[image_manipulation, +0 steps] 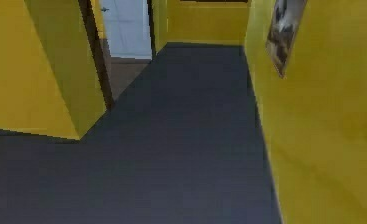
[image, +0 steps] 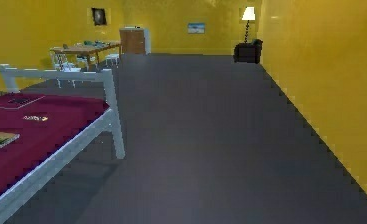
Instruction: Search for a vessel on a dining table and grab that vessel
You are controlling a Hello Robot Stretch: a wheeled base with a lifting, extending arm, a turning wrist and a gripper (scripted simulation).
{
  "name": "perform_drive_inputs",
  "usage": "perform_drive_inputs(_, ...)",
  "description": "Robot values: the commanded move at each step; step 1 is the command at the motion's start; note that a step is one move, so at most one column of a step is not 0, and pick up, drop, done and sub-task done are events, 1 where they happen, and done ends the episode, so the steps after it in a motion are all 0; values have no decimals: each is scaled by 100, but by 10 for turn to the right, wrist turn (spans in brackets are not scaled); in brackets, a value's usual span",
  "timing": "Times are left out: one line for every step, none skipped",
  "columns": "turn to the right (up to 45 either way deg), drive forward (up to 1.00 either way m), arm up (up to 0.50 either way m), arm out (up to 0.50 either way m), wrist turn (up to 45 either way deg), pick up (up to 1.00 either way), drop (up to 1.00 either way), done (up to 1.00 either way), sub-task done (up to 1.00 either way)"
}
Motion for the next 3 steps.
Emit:
perform_drive_inputs(0,100,0,0,0,0,0,0,0)
perform_drive_inputs(0,100,0,0,0,0,0,0,0)
perform_drive_inputs(-60,0,0,0,0,0,0,0,0)
